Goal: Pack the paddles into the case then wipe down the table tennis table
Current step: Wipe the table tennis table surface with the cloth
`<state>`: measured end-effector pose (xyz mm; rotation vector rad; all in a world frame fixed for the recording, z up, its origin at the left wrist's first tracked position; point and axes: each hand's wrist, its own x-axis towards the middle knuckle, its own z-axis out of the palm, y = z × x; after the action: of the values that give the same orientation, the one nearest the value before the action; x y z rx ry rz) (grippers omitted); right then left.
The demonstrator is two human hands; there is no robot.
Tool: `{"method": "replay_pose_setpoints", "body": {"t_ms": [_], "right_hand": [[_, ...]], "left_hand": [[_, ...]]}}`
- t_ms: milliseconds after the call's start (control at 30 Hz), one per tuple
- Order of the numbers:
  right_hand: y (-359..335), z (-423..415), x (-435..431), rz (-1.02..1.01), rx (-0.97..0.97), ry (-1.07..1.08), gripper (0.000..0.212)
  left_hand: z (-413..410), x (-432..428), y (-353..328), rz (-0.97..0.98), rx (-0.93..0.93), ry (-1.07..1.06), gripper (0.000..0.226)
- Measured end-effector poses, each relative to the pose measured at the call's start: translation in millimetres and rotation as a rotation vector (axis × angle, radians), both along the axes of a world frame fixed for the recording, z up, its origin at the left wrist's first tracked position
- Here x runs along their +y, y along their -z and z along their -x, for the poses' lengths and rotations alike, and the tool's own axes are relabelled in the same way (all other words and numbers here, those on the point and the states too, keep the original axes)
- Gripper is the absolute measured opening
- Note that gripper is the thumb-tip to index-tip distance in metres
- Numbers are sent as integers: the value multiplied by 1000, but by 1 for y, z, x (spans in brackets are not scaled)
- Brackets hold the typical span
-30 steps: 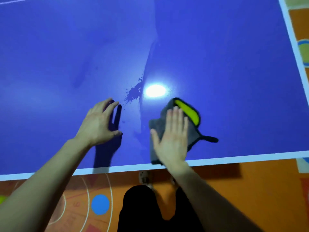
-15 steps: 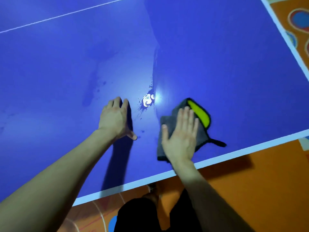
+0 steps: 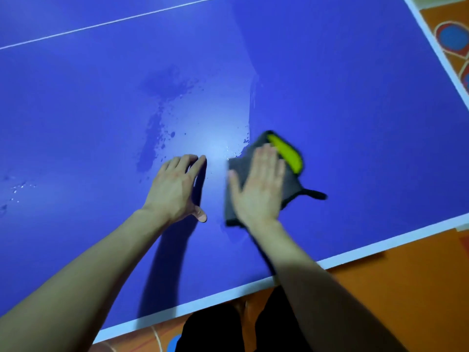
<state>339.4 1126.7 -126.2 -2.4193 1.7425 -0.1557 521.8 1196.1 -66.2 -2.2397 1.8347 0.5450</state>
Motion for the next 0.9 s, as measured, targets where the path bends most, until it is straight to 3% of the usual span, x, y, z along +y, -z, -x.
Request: {"method": "replay_pose_setpoints", "body": {"t_ms": [67, 133, 267, 367, 433, 533, 633, 800, 900], "right_hand": [[-2, -21, 22, -60, 24, -297, 87], [2, -5, -12, -19, -59, -381, 83], [2, 61, -135, 74, -112, 135, 84], [-2, 48, -149, 96, -75, 236, 76], [-2, 2, -90, 113, -34, 87, 72], [-4, -51, -9, 3, -37, -417, 65], [0, -28, -61, 37, -92, -606, 58], [-5, 30, -223, 38, -51, 48, 70], [-9, -12, -186, 42, -112, 52, 74]], "left_hand": [[-1, 0, 0, 1, 0, 1, 157], [0, -2, -5, -9, 25, -13, 155], [0, -5, -6, -18, 66, -24, 151], [-6, -3, 1, 2, 76, -27, 155], [-9, -2, 4, 13, 75, -22, 157], [-12, -1, 6, 7, 75, -19, 159], [-13, 0, 4, 22, 77, -14, 158], [-15, -1, 3, -3, 53, 17, 156], [-23, -13, -5, 24, 109, -3, 130]]}}
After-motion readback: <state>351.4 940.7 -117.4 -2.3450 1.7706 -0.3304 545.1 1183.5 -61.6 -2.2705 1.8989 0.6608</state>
